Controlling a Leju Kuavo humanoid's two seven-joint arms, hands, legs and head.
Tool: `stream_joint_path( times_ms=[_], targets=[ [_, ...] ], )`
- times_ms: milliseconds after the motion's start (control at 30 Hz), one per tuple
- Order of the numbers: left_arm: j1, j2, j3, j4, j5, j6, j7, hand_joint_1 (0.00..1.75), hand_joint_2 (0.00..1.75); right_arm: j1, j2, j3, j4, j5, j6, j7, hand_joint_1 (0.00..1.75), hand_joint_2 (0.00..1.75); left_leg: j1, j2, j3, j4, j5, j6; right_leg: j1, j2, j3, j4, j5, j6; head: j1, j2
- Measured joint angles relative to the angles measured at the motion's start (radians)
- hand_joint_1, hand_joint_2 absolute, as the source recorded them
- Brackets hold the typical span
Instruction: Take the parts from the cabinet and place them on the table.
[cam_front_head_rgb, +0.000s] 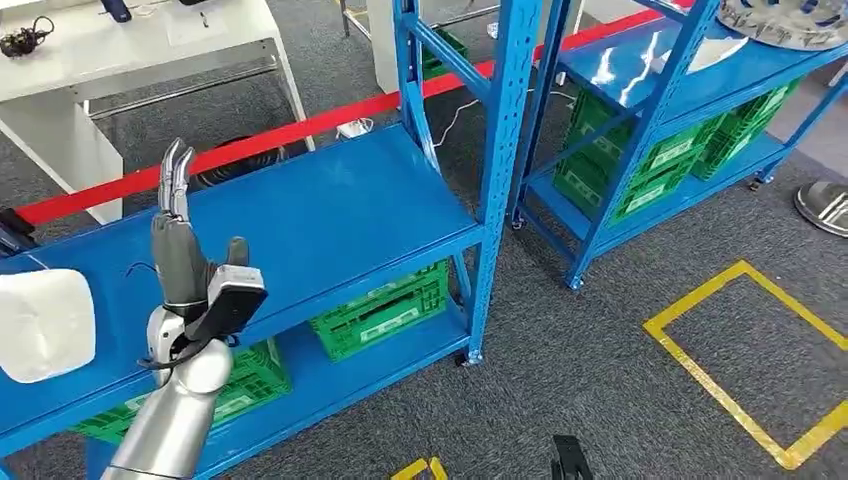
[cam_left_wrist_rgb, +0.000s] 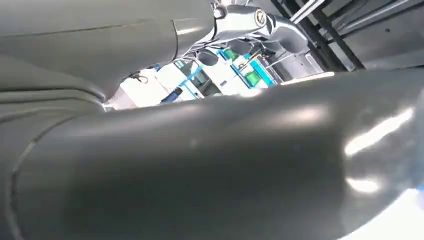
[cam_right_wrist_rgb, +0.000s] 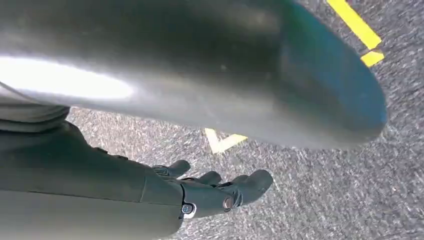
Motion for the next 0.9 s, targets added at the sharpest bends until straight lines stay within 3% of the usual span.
stream_joint_path(
  times_ms=[67, 100, 133, 233, 267, 300, 333, 400, 433, 467, 567, 600, 633, 700, 767, 800, 833, 900],
  targets=[
    [0.0, 0.001, 0.0, 0.0, 0.002, 0.0, 0.0, 0.0, 0.0, -0.001, 0.0, 0.0, 0.0, 0.0, 0.0, 0.0, 0.0, 0.0, -0.004, -0.002, 0.002, -0.003, -0.001, 0.017, -0.001, -0.001, 0.01, -0.014, 0.002, 0.019, 0.0, 0.0],
    [0.001, -0.001, 0.0, -0.004, 0.002, 0.0, 0.0, 0.0, 0.0, -0.001, 0.0, 0.0, 0.0, 0.0, 0.0, 0.0, 0.0, 0.0, 0.006, -0.001, 0.01, -0.014, 0.004, 0.026, -0.004, -0.002, 0.01, -0.006, -0.005, 0.022, 0.002, 0.0],
    [-0.002, -0.001, 0.0, -0.006, 0.002, 0.001, -0.002, 0.0, 0.0, -0.002, -0.001, 0.0, 0.0, 0.002, 0.0, 0.0, 0.0, 0.0, 0.003, -0.001, 0.013, -0.017, 0.003, 0.035, 0.0, -0.004, -0.004, 0.026, -0.023, 0.02, 0.001, 0.0],
    [0.006, -0.002, 0.001, -0.006, 0.002, 0.001, -0.003, 0.0, 0.0, -0.002, -0.001, 0.0, 0.0, 0.005, 0.0, 0.002, 0.0, 0.0, -0.009, 0.001, 0.012, -0.014, -0.004, 0.054, 0.015, -0.003, -0.132, 0.258, -0.122, 0.014, 0.006, 0.0],
    [0.01, -0.002, 0.0, -0.005, 0.002, 0.001, -0.003, 0.0, 0.0, 0.0, -0.001, 0.0, 0.0, 0.006, 0.0, 0.002, 0.0, 0.0, -0.014, 0.001, 0.012, -0.011, -0.006, 0.057, 0.019, -0.003, -0.162, 0.304, -0.126, 0.012, 0.006, 0.0],
    [0.013, -0.002, 0.001, -0.005, 0.002, 0.001, -0.003, 0.0, 0.0, 0.001, -0.001, 0.0, 0.0, 0.006, 0.0, 0.002, 0.0, 0.0, -0.019, 0.0, 0.012, -0.006, -0.009, 0.062, 0.025, -0.003, -0.168, 0.299, -0.102, 0.006, 0.006, 0.0],
    [0.014, -0.002, 0.001, -0.006, 0.002, 0.001, -0.002, 0.0, 0.0, 0.002, -0.001, 0.0, 0.0, 0.009, 0.001, 0.002, 0.0, 0.0, -0.023, -0.002, 0.012, -0.001, -0.012, 0.064, 0.03, -0.003, -0.149, 0.245, -0.059, -0.001, 0.006, 0.0],
    [0.014, -0.003, 0.001, -0.006, 0.002, 0.001, -0.002, 0.0, 0.0, 0.0, -0.003, 0.0, 0.0, 0.016, 0.003, 0.001, 0.0, 0.0, -0.029, -0.006, 0.012, 0.011, -0.018, 0.065, 0.04, -0.003, -0.072, 0.07, 0.033, -0.019, 0.006, 0.0],
    [0.014, -0.003, 0.001, -0.006, 0.002, 0.001, -0.002, 0.0, 0.0, -0.002, -0.005, 0.0, 0.0, 0.019, 0.003, 0.001, 0.0, 0.0, -0.03, -0.006, 0.01, 0.015, -0.021, 0.063, 0.044, -0.004, -0.057, 0.035, 0.025, -0.034, 0.005, 0.0],
    [0.014, -0.002, 0.001, -0.006, 0.002, 0.0, -0.002, 0.0, 0.0, -0.002, -0.005, 0.0, 0.0, 0.021, 0.002, 0.001, 0.0, 0.0, -0.037, -0.01, 0.007, 0.022, -0.026, 0.058, 0.045, -0.006, -0.057, 0.022, 0.032, -0.031, 0.005, 0.0],
    [0.014, -0.002, 0.001, -0.006, 0.002, -0.001, -0.006, 0.0, 0.0, -0.001, -0.005, 0.0, 0.0, 0.025, 0.0, 0.002, 0.0, 0.0, -0.034, -0.01, 0.007, 0.015, -0.021, 0.047, 0.046, -0.006, -0.057, 0.019, 0.038, -0.04, 0.006, 0.0],
    [0.016, -0.001, 0.002, -0.008, 0.002, -0.001, -0.006, 0.0, 0.0, -0.001, 0.001, 0.0, 0.0, 0.028, 0.0, 0.002, 0.0, 0.0, -0.039, -0.011, 0.003, 0.019, -0.026, 0.043, 0.032, -0.013, -0.051, 0.01, 0.046, -0.044, 0.008, 0.0],
    [0.014, 0.0, 0.003, -0.008, 0.002, -0.001, -0.008, 0.0, 0.0, -0.002, -0.005, 0.0, -0.001, 0.03, -0.002, 0.001, 0.0, 0.0, -0.038, -0.01, -0.002, 0.037, -0.041, 0.03, 0.029, -0.014, -0.048, 0.008, 0.047, -0.046, 0.001, 0.0],
    [0.014, 0.001, 0.005, -0.007, 0.002, -0.002, -0.008, 0.0, 0.0, -0.002, -0.005, 0.0, -0.001, 0.032, -0.001, 0.002, 0.0, 0.0, -0.019, -0.008, -0.063, 0.166, -0.109, 0.008, 0.025, -0.021, -0.049, 0.007, 0.048, -0.048, -0.006, 0.0],
    [0.022, 0.002, 0.005, -0.003, 0.002, -0.004, -0.009, 0.0, 0.0, -0.001, -0.005, 0.0, -0.001, 0.033, -0.002, 0.002, 0.0, 0.0, -0.003, -0.007, -0.12, 0.277, -0.142, -0.009, 0.019, -0.032, -0.048, 0.007, 0.047, -0.047, -0.007, 0.0],
    [0.024, 0.003, 0.005, 0.0, 0.002, -0.006, -0.009, 0.0, 0.0, -0.001, -0.005, 0.0, -0.001, 0.033, -0.002, 0.002, 0.0, 0.0, 0.003, -0.005, -0.126, 0.283, -0.133, -0.014, 0.016, -0.037, -0.048, 0.007, 0.045, -0.044, -0.007, 0.0],
    [0.024, 0.003, 0.005, 0.003, 0.002, -0.009, -0.009, 0.0, 0.0, -0.001, -0.005, 0.0, -0.001, 0.033, -0.002, 0.002, 0.0, 0.0, 0.01, -0.002, -0.111, 0.248, -0.101, -0.019, 0.012, -0.045, -0.047, 0.007, 0.044, -0.04, -0.007, 0.0],
    [0.023, 0.004, 0.006, 0.005, 0.0, -0.012, -0.009, 0.0, 0.0, -0.001, -0.005, 0.0, -0.001, 0.034, -0.004, 0.002, 0.0, 0.0, 0.018, 0.024, -0.027, 0.088, -0.018, -0.028, 0.003, -0.059, -0.039, 0.007, 0.039, -0.027, -0.007, 0.0]
  ],
)
